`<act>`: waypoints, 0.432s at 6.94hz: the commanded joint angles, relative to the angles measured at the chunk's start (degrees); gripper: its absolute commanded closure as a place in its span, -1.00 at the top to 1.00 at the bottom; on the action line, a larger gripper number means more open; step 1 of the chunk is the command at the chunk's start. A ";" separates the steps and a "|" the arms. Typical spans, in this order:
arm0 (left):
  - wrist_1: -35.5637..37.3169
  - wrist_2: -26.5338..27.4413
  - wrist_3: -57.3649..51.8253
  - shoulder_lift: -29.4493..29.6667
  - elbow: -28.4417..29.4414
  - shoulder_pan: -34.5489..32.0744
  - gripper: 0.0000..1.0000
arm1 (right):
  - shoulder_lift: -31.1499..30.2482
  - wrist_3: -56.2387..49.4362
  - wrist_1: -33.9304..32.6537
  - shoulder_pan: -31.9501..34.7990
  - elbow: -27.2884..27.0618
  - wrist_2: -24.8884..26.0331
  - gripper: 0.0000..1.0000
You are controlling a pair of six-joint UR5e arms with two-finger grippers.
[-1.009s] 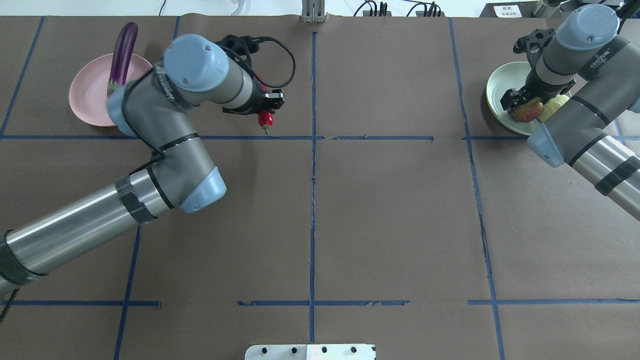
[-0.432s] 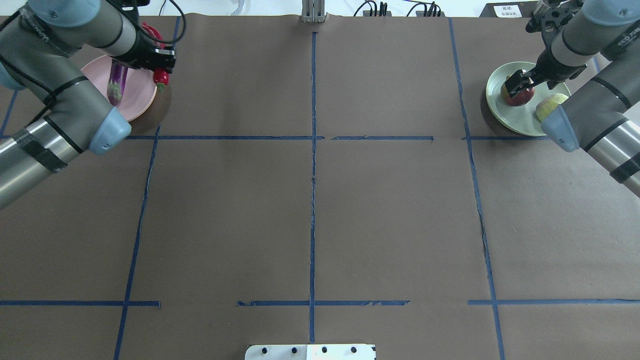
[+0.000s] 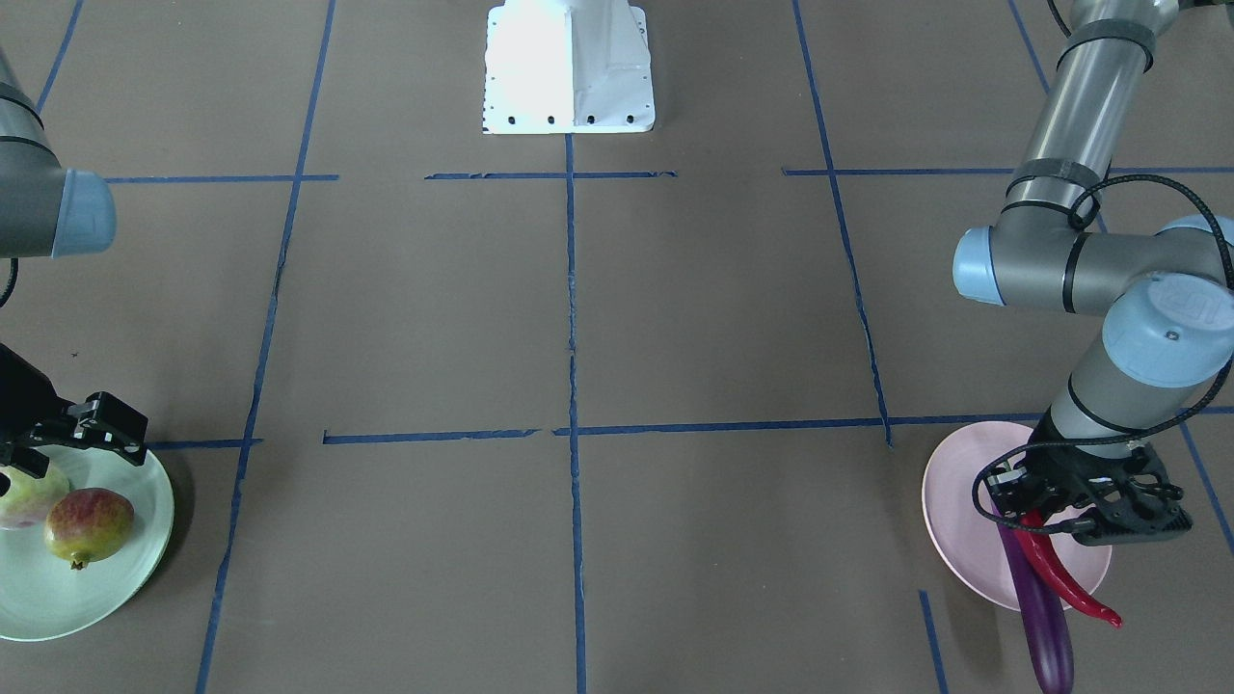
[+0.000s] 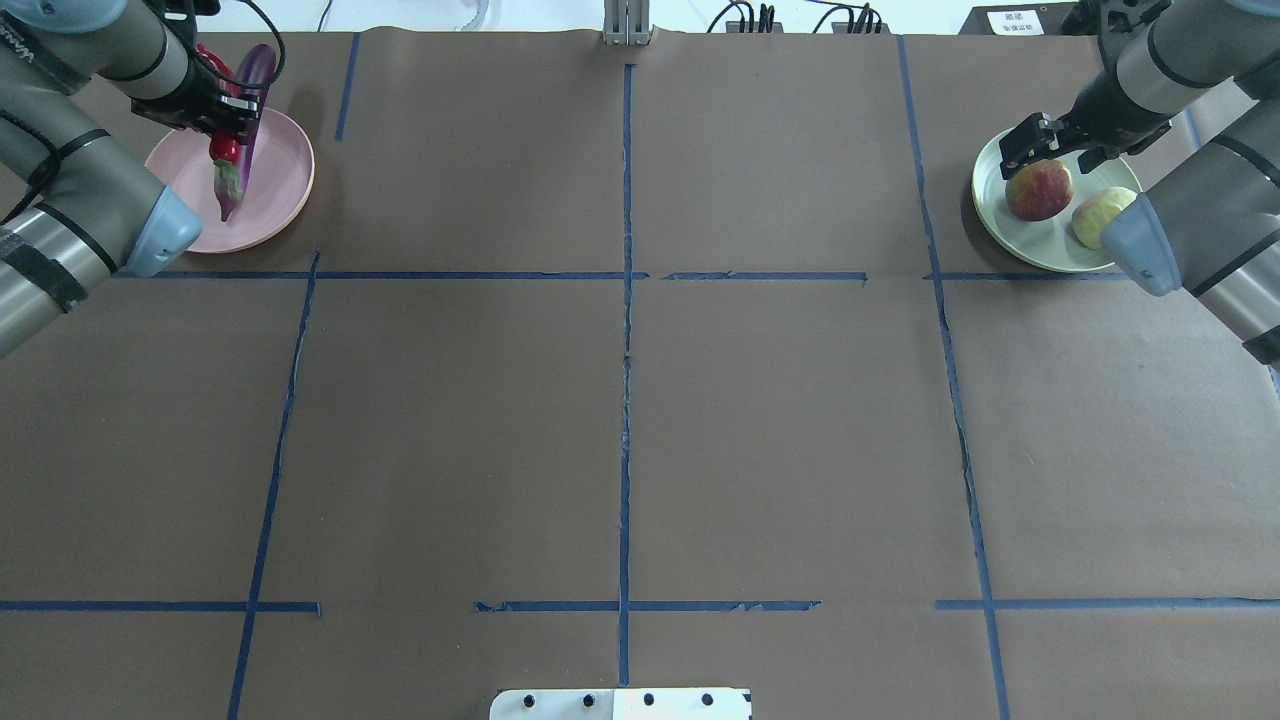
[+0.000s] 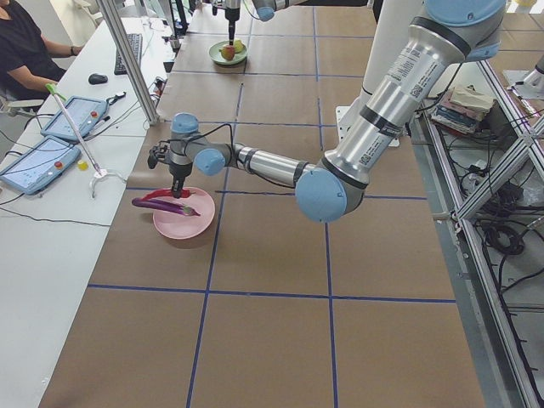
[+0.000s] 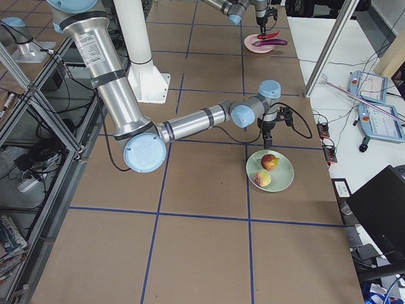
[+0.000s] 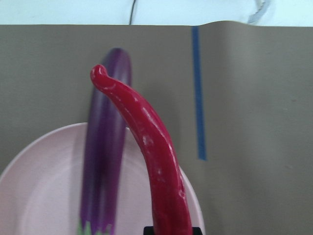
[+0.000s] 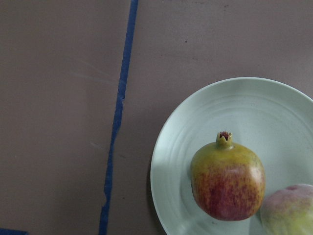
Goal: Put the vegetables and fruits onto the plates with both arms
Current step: 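Place chili on pink plate with left gripper while right sets pomegranate down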
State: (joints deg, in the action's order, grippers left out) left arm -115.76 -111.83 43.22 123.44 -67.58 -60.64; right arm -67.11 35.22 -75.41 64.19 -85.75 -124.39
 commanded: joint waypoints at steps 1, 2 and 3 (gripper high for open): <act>-1.39 0.03 0.02 0.75 0.25 0.52 1.00 | -0.65 0.72 -0.09 -0.03 -1.79 -0.94 1.00; -1.75 0.03 0.20 0.66 0.34 0.87 1.00 | -0.65 0.73 -0.09 -0.03 -1.79 -1.37 1.00; -1.75 0.03 0.11 0.57 0.34 0.87 1.00 | -0.65 0.90 -0.09 -0.03 -1.88 -1.64 1.00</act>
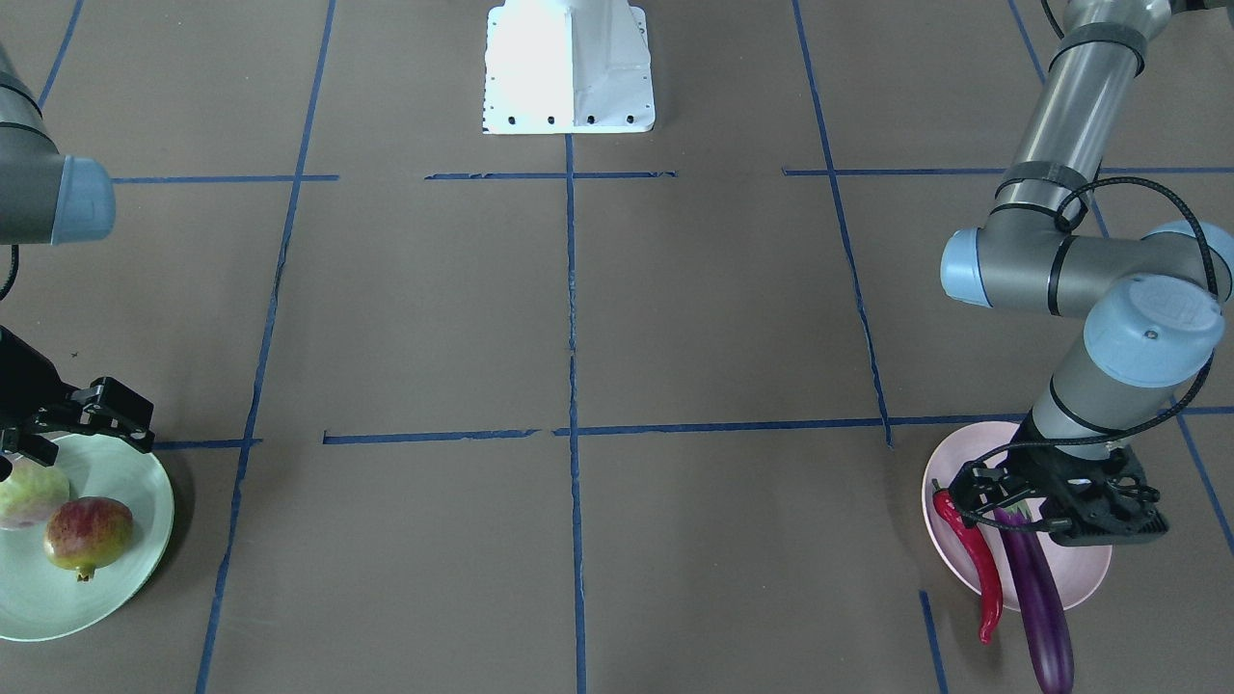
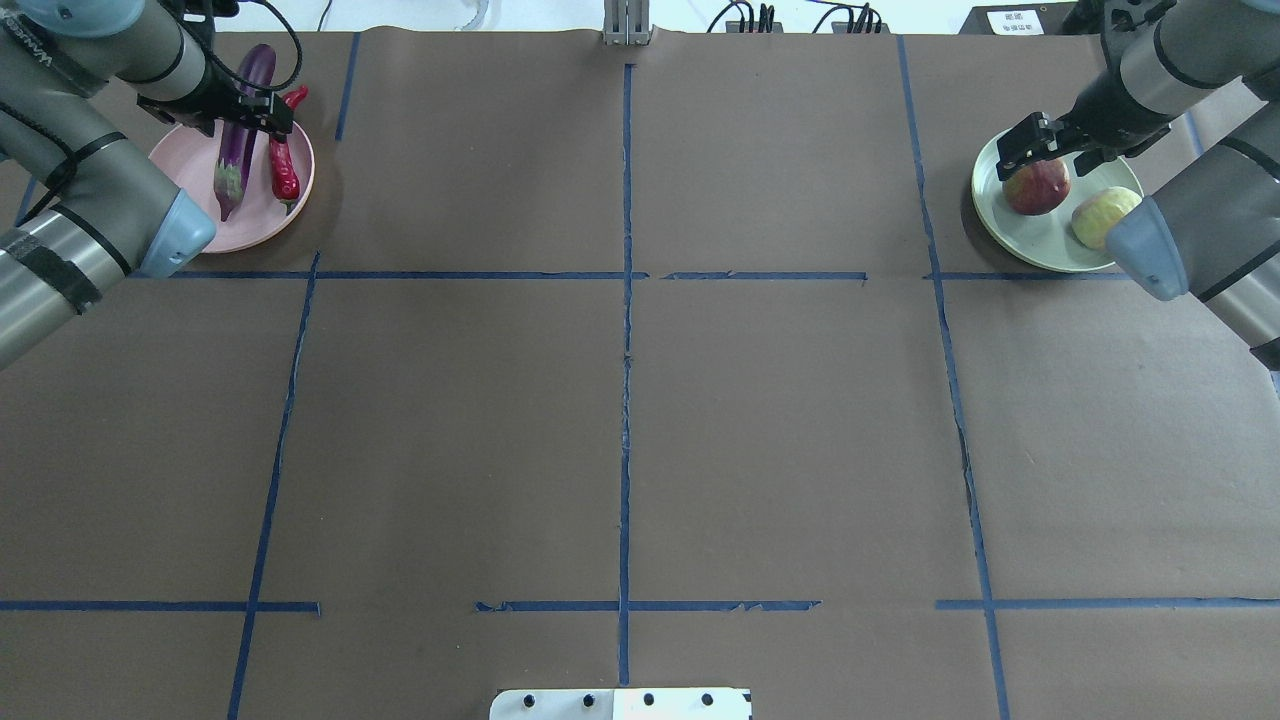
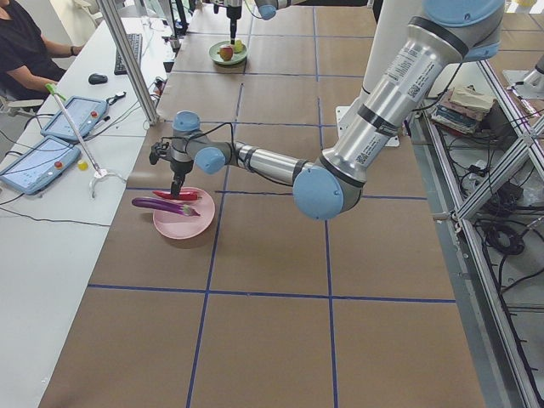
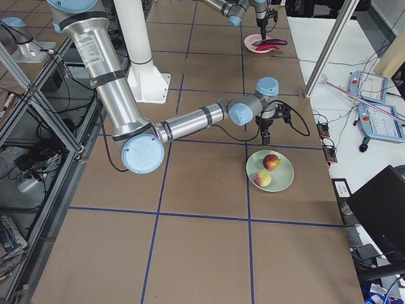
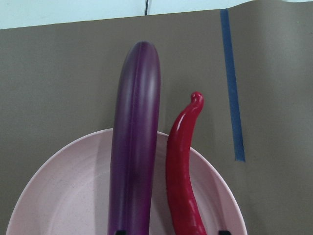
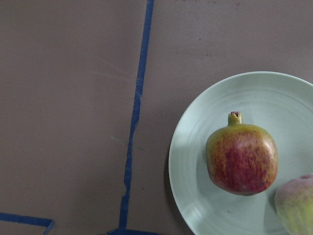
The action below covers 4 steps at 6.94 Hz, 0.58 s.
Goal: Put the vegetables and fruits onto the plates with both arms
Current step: 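Place chili on pink plate with left gripper while right sets pomegranate down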
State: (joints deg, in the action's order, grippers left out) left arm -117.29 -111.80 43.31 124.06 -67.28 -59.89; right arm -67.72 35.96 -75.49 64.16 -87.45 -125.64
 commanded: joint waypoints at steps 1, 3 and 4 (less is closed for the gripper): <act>-0.83 -0.09 -0.50 -0.56 0.04 -0.04 1.00 | -0.05 0.60 -0.44 0.00 -0.87 -0.57 1.00; -0.66 -0.78 -11.86 -3.44 -0.13 -3.27 1.00 | -5.28 -0.27 -0.62 3.04 -3.76 -4.07 1.00; -0.32 -9.23 -19.77 -5.82 -0.13 -8.34 1.00 | -8.02 -4.62 -0.80 8.12 -3.61 -8.26 1.00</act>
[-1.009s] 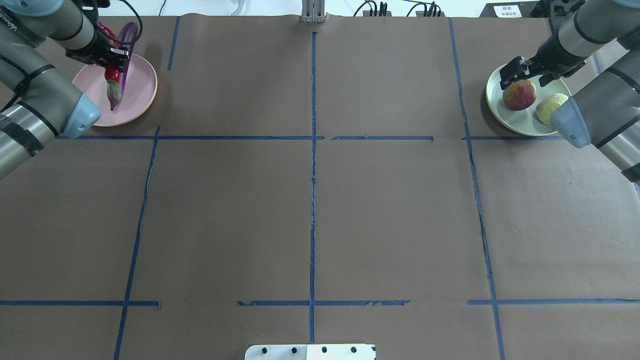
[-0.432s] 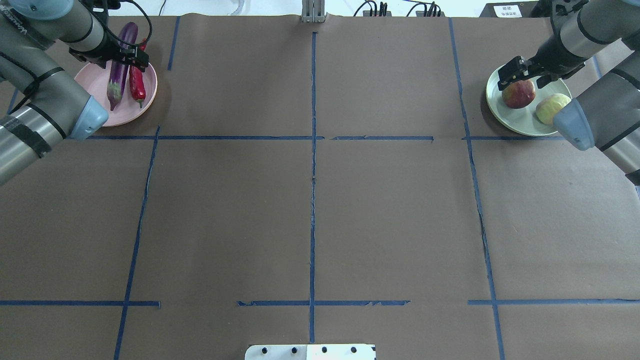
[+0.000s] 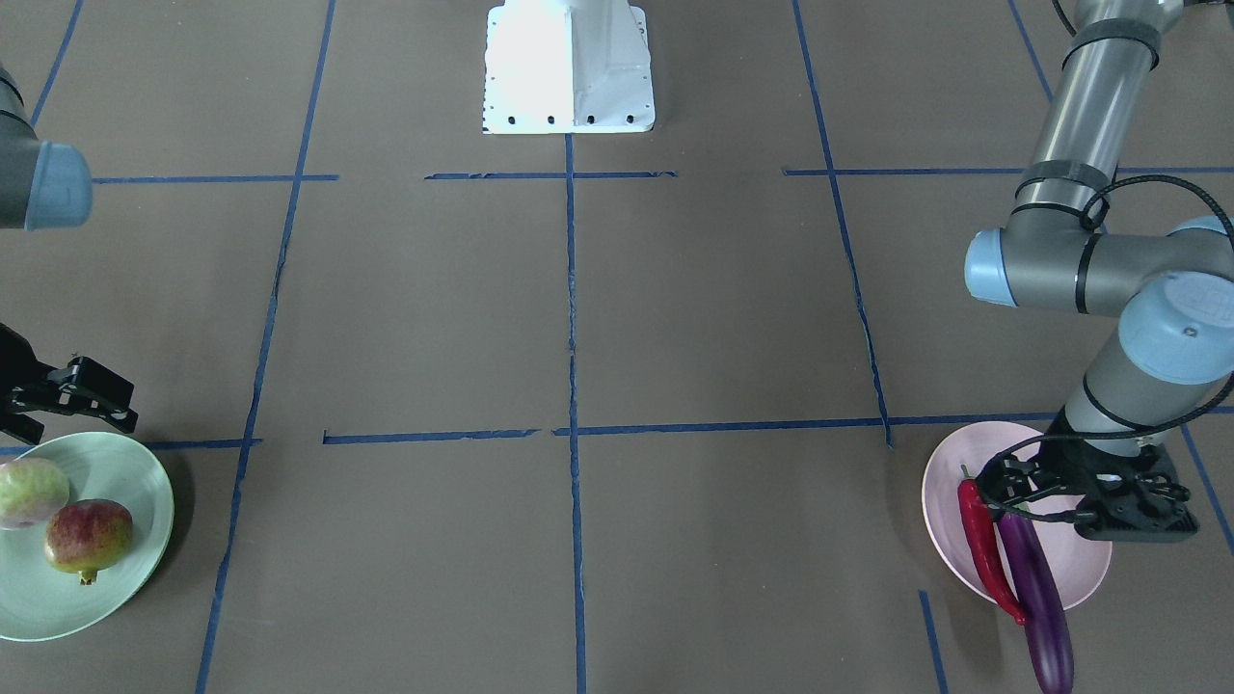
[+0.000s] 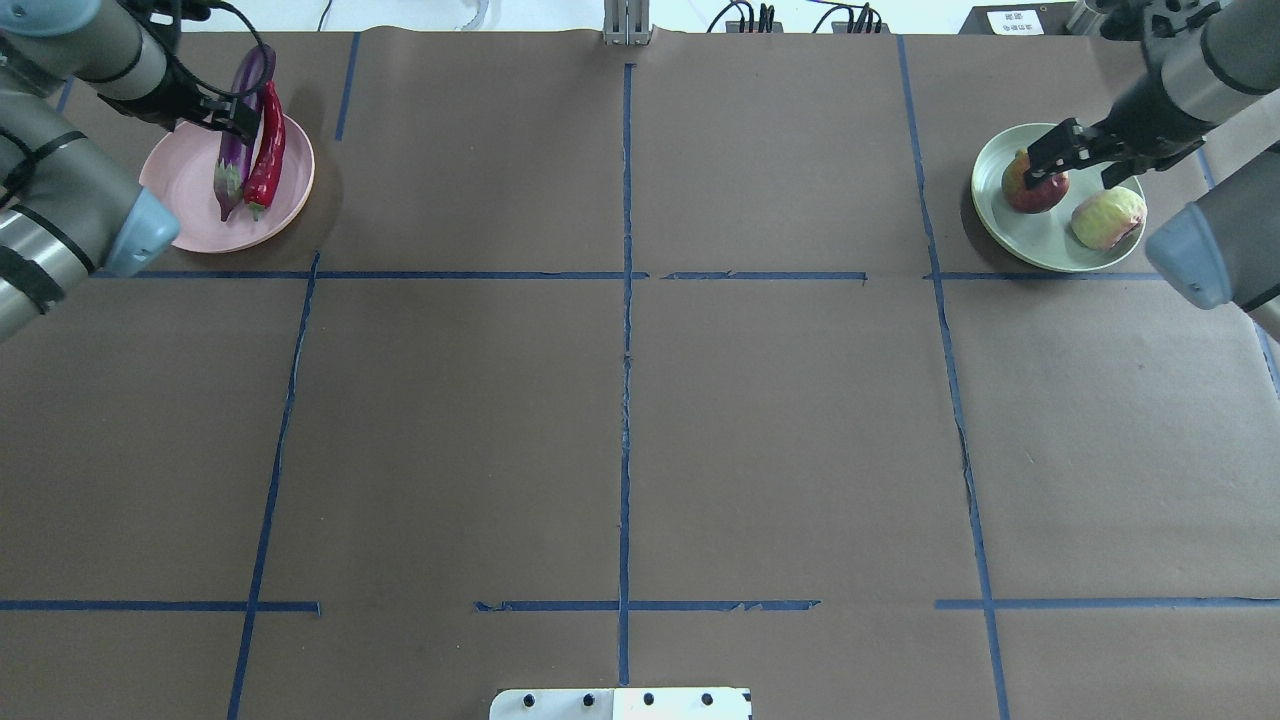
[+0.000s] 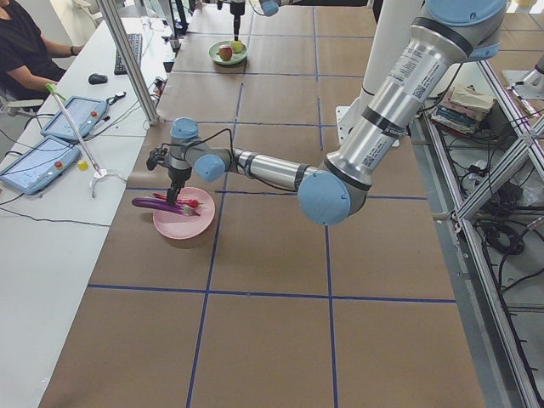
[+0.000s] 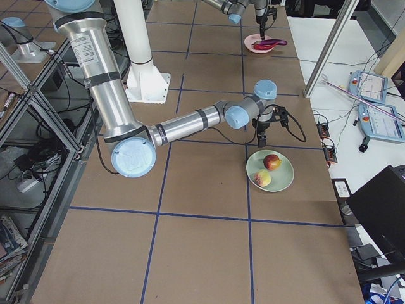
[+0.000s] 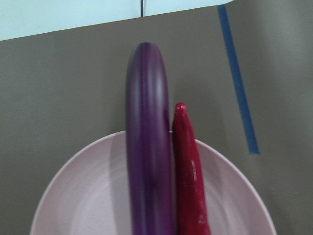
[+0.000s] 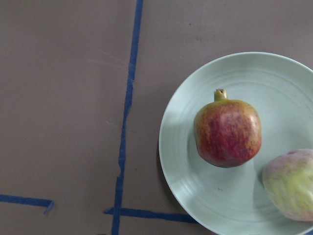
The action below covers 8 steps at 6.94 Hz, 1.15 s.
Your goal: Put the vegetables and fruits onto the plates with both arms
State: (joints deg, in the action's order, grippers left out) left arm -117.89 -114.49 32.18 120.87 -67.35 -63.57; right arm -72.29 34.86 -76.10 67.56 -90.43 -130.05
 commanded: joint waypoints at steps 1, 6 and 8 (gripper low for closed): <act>0.64 -13.50 -14.37 -5.18 -0.06 -10.29 1.00 | -7.21 -10.53 -0.28 8.87 -0.71 -5.72 1.00; 26.71 -22.45 -35.13 -18.21 -15.52 -22.11 1.00 | -18.50 -28.18 -7.38 14.71 -3.08 -7.69 1.00; 34.10 -21.32 -35.25 -23.64 -25.24 -22.48 1.00 | -18.68 -28.09 -14.48 14.01 -9.03 -7.06 1.00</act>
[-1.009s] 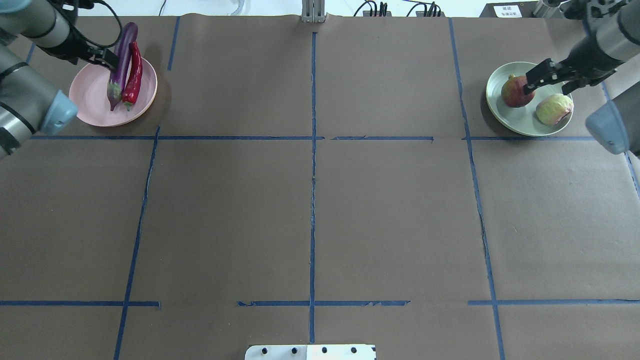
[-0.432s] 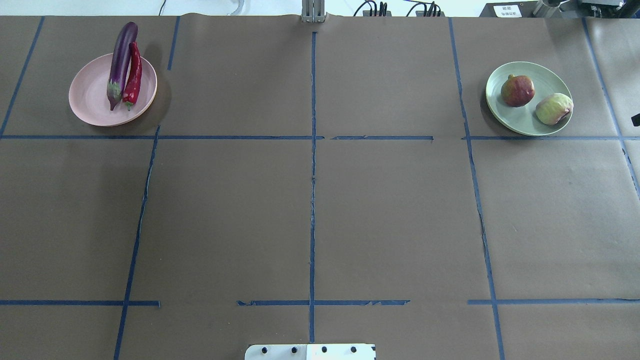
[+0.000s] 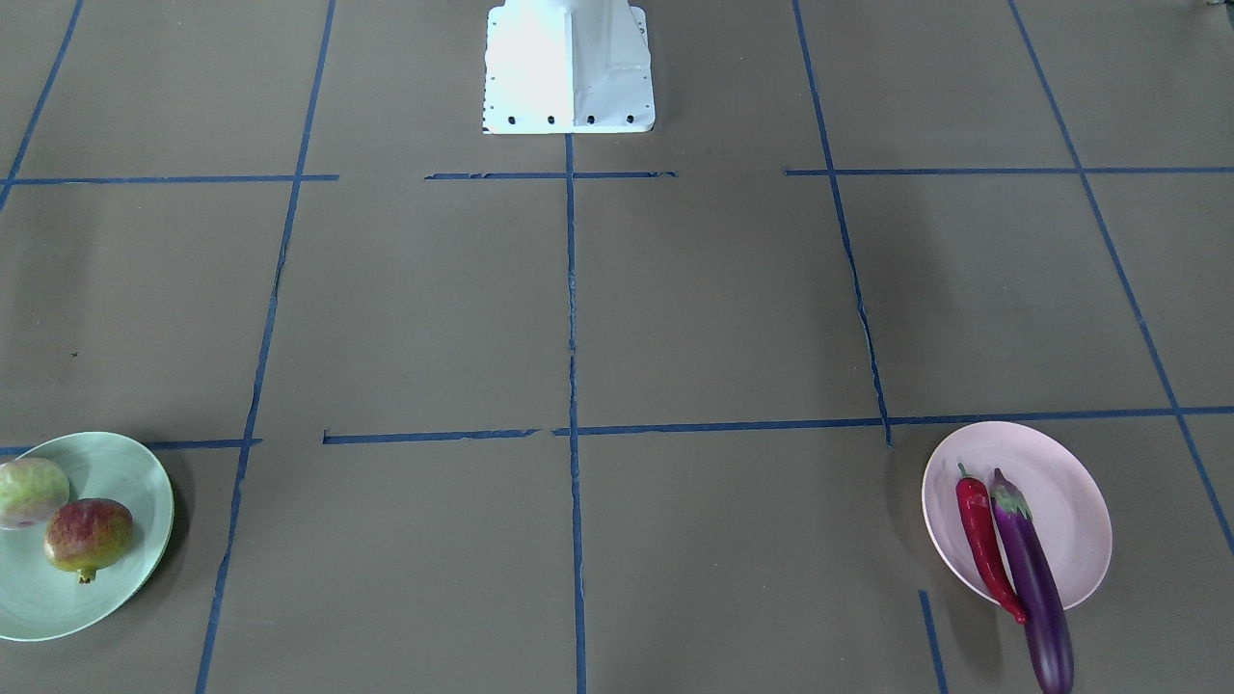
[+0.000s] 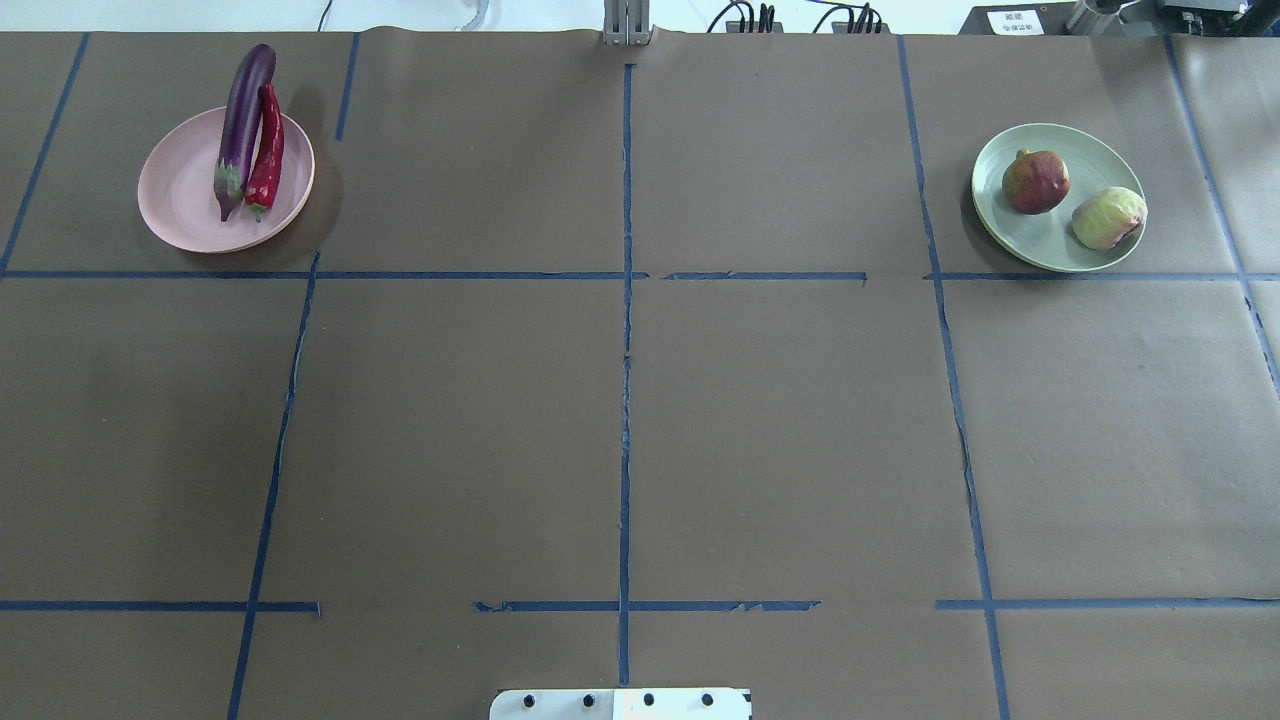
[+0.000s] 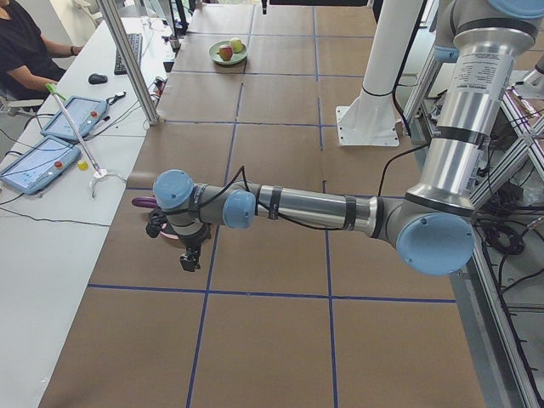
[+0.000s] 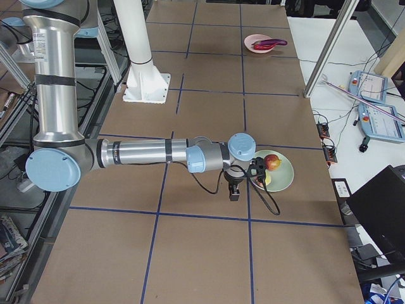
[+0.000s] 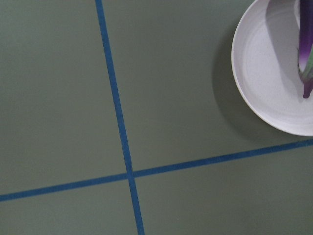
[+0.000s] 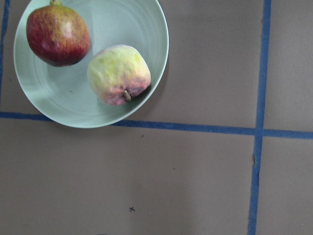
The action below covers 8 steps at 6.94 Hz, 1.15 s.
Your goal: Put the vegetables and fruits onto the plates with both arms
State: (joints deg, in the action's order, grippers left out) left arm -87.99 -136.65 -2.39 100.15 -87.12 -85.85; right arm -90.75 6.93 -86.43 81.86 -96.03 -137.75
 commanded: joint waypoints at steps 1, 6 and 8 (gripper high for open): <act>2.84 1.82 -3.21 -7.29 -6.47 -0.28 1.00 | -2.83 0.01 -5.14 -0.30 -6.95 2.47 1.00; -1.72 0.69 -4.11 -18.40 -15.51 0.16 1.00 | -8.57 0.09 -2.43 -1.87 -11.64 3.02 1.00; -1.83 1.22 -4.11 -18.94 -15.53 0.24 1.00 | -9.53 -0.08 -2.17 -2.58 -11.73 2.67 1.00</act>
State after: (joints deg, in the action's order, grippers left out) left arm -89.44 -135.48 -6.48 81.62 -102.17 -85.67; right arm -99.76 6.92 -88.88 79.91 -107.71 -134.80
